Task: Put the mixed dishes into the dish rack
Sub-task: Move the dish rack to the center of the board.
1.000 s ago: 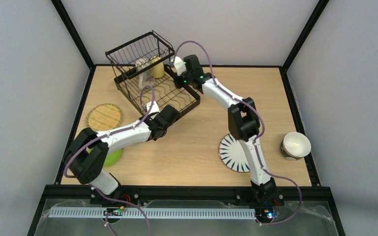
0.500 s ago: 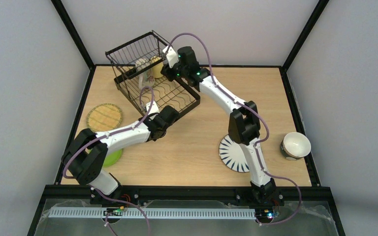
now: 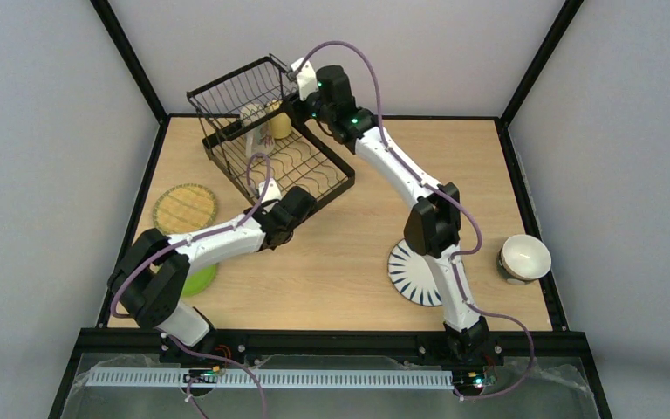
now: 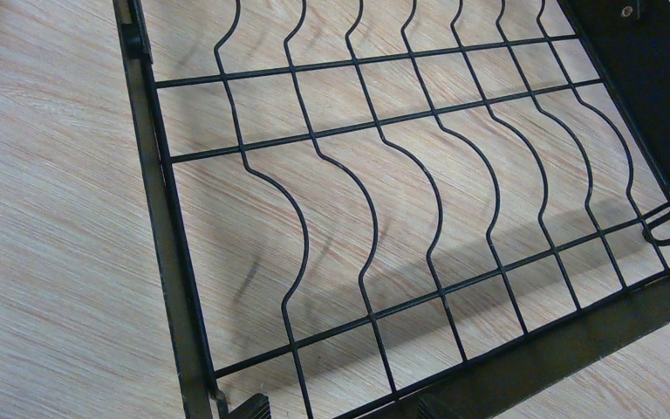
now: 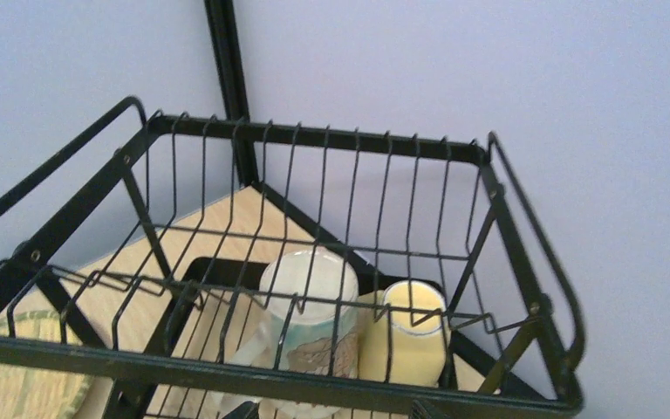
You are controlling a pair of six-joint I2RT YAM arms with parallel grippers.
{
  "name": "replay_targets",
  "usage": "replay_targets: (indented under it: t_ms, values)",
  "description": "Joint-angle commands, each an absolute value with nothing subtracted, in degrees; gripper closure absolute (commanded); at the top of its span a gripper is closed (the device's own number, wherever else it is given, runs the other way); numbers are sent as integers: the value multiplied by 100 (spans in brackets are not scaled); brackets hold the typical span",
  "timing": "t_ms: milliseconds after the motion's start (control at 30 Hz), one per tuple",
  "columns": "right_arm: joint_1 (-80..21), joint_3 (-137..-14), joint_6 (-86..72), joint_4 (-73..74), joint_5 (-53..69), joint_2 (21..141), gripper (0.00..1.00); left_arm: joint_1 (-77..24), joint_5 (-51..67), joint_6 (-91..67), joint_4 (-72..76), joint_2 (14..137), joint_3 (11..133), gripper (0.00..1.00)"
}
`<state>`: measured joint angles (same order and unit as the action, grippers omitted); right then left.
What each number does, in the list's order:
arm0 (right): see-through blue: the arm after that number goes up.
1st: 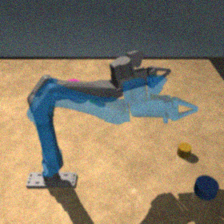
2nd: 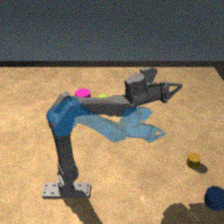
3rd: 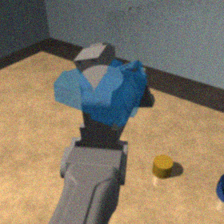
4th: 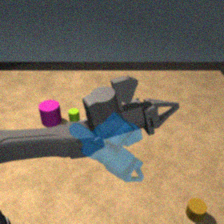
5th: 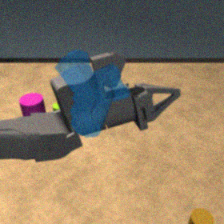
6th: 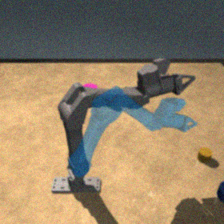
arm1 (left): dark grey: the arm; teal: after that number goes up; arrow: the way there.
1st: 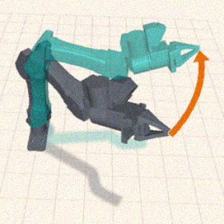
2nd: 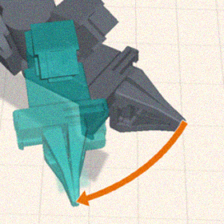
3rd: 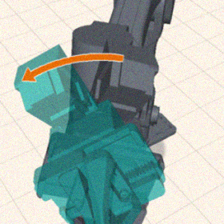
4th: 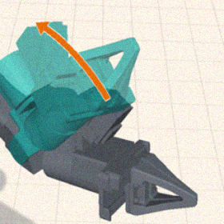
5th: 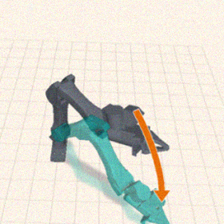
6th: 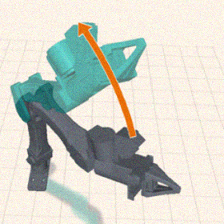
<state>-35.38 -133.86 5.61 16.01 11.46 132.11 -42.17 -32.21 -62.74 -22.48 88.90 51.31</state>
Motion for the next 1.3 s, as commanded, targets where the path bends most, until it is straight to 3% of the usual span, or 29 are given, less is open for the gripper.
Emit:
replay_targets:
  t_ms: [0,400,1267]
  values:
    - [-3461,-13785,374,1755,723,13333,0,-4344,-1653,-6381,-4529,9146,4412,1]
    - [-3015,-14189,381,1248,524,13709,0,-4343,-1491,-6402,-4276,9079,4114,1]
    - [-2893,-14603,9,910,1254,14338,3,-4263,-1540,-6374,-4338,9052,4104,1]
